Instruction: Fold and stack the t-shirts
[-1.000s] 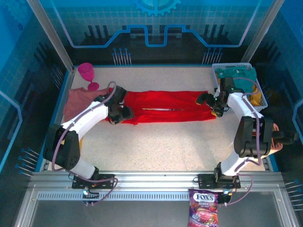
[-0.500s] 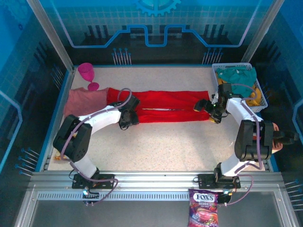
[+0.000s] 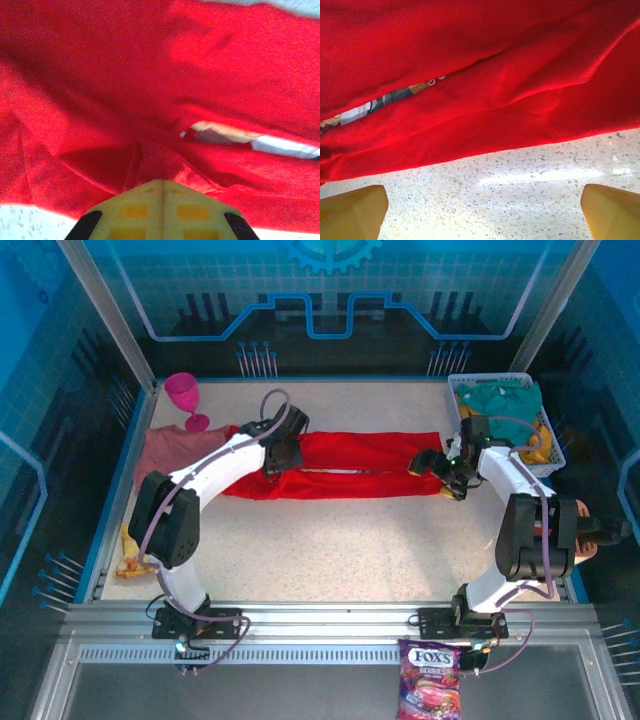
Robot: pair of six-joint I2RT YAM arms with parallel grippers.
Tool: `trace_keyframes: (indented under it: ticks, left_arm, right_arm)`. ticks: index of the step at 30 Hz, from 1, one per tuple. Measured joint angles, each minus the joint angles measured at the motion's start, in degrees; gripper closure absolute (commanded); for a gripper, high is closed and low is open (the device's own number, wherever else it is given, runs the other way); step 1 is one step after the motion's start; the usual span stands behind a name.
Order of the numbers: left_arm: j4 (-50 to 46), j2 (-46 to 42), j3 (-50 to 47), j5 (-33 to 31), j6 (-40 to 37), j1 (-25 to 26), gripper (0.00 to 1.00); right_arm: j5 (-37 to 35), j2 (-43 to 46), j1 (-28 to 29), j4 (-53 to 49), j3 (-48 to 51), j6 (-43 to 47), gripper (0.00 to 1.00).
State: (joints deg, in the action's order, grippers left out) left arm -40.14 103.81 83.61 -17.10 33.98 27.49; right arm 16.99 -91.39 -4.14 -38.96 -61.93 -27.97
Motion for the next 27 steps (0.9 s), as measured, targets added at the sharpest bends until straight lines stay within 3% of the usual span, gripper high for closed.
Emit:
trace_keyframes:
  ticks: [10,13,16,23,27]
  left_arm:
    - [-10.95,13.16,20.68,-2.99,-13.75,-0.55,1.00]
    - [-12.74,13.64,21.44,-2.32,-15.15,-1.03,0.77]
    - [-10.67,9.66,14.03,0.00,-14.38,-1.22,0.63]
    - [-1.16,-4.81,-10.25,9.14,-9.94,-1.14,0.61]
    - [5.68,-8.31,-19.39,10.78,-8.39,-0.42,0.63]
  right_arm:
    - [0.22,-0.66,-0.02,-0.15,-0.11,0.85,0.00]
    - [0.20,-0.66,-0.02,-0.57,-0.11,1.20,0.00]
    - [0.24,-0.66,-0.04,-0.57,-0.09,1.27,0.00]
    - [1.95,-1.01,-0.02,-0.33,0.02,1.27,0.00]
    - [2.43,-1.09,-0.02,-0.04,0.02,1.29,0.00]
